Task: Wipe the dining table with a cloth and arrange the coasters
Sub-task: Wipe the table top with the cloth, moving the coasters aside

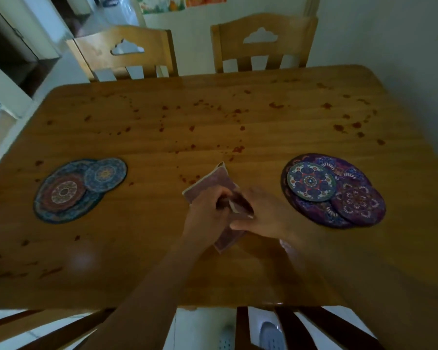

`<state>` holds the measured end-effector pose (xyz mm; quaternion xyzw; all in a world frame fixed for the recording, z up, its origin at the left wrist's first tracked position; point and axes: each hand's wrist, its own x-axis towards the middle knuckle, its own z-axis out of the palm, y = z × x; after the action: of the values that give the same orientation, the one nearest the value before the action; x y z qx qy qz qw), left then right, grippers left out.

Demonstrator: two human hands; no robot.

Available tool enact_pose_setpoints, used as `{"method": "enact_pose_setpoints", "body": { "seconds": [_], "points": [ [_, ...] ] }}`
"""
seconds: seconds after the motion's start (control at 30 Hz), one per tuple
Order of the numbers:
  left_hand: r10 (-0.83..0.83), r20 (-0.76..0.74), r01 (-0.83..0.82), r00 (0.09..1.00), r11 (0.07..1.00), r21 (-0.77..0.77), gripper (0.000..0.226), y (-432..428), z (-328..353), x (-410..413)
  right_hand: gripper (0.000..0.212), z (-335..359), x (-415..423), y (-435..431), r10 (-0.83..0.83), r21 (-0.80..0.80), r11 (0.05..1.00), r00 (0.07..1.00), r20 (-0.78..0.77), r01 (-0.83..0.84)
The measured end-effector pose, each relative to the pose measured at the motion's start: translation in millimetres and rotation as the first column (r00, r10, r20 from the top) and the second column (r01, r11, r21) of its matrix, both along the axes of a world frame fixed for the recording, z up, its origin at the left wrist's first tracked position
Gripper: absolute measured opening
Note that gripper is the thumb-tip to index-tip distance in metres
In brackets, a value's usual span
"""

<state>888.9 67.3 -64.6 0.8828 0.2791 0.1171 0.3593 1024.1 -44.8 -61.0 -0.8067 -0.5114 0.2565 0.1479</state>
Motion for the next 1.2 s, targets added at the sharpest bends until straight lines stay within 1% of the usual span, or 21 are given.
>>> {"method": "enact_pose_setpoints", "body": {
  "seconds": [0.07,0.13,0.17,0.23,0.27,0.3,0.33,0.37,0.4,0.43,0.47,0.5,0.57,0.63,0.7,0.77,0.83,0.93,1.03,1.1,1.2],
  "points": [
    [0.079,-0.026,-0.077,0.997,0.995,0.068,0.033,-1,-9,-8,0.085,-11,-7,1,0.009,-0.040,0.999,0.999,0.041,-0.007],
    [0.212,-0.017,-0.211,0.977,0.976,0.042,0.046,-5,-13,-18,0.078,-21,-13,2,-0.026,-0.023,0.999,0.992,0.123,0.029],
    [0.274,-0.023,-0.273,0.962,0.962,0.023,0.047,-7,-15,-23,0.073,-24,-16,5,-0.104,0.011,0.995,0.990,0.096,0.104],
    [0.322,-0.058,-0.322,0.945,0.947,0.006,0.046,-11,-20,-31,0.066,-26,-19,11,-0.312,0.051,0.948,0.949,-0.043,0.314],
    [0.328,-0.070,-0.329,0.942,0.944,0.001,0.044,-12,-22,-34,0.065,-25,-20,14,-0.365,0.061,0.928,0.930,-0.048,0.367],
    [0.339,-0.081,-0.340,0.937,0.940,-0.001,0.043,-12,-26,-36,0.065,-25,-21,16,-0.353,0.077,0.934,0.935,0.035,0.349],
    [0.353,-0.087,-0.354,0.931,0.935,0.008,0.041,-11,-28,-38,0.064,-25,-22,16,-0.298,0.133,0.951,0.943,0.145,0.280],
    [0.373,-0.088,-0.371,0.924,0.928,0.033,0.039,-10,-31,-40,0.063,-26,-24,16,-0.215,0.207,0.964,0.947,0.239,0.166],
    [0.391,-0.086,-0.386,0.916,0.920,0.073,0.037,-7,-34,-42,0.062,-26,-26,17,-0.114,0.243,0.969,0.947,0.301,0.040],
    [0.408,-0.085,-0.397,0.909,0.910,0.121,0.036,-4,-36,-45,0.061,-26,-28,19,-0.011,0.213,0.975,0.942,0.335,-0.064],
    [0.423,-0.087,-0.405,0.902,0.898,0.173,0.036,0,-39,-49,0.064,-27,-31,23,0.074,0.135,0.983,0.934,0.349,-0.128],
    [0.442,-0.096,-0.412,0.892,0.881,0.231,0.037,5,-43,-53,0.073,-32,-33,28,0.118,0.039,0.990,0.935,0.336,-0.139],
    [0.486,-0.150,-0.419,0.861,0.845,0.331,0.043,19,-52,-65,0.093,-42,-37,37,0.096,-0.082,0.994,0.953,0.287,-0.076],
    [0.512,-0.239,-0.406,0.825,0.832,0.378,0.058,31,-62,-77,0.103,-53,-44,40,0.056,-0.110,0.994,0.944,0.325,-0.021],
    [0.499,-0.283,-0.367,0.819,0.835,0.409,0.068,35,-69,-84,0.094,-58,-52,29,0.011,-0.060,0.998,0.916,0.401,0.014],
    [0.503,-0.272,-0.365,0.821,0.827,0.428,0.068,34,-72,-85,0.076,-64,-51,13,-0.035,0.017,0.999,0.898,0.438,0.030],
    [0.516,-0.259,-0.378,0.817,0.817,0.434,0.065,33,-70,-84,0.067,-67,-41,4,-0.068,0.029,0.998,0.895,0.441,0.062],
    [0.517,-0.269,-0.382,0.813,0.821,0.424,0.063,33,-70,-84,0.066,-63,-17,16,-0.210,0.057,0.977,0.872,0.443,0.207],
    [0.529,-0.272,-0.389,0.803,0.813,0.433,0.061,33,-71,-83,0.063,-56,5,49,-0.341,0.020,0.932,0.857,0.386,0.362],
    [0.530,-0.274,-0.385,0.802,0.811,0.440,0.059,33,-73,-82,0.063,-56,9,75,-0.372,0.017,0.918,0.845,0.385,0.396],
    [0.530,-0.274,-0.388,0.802,0.812,0.436,0.059,33,-74,-82,0.066,-62,-7,113,-0.327,0.041,0.941,0.869,0.372,0.336]
  ]
}}
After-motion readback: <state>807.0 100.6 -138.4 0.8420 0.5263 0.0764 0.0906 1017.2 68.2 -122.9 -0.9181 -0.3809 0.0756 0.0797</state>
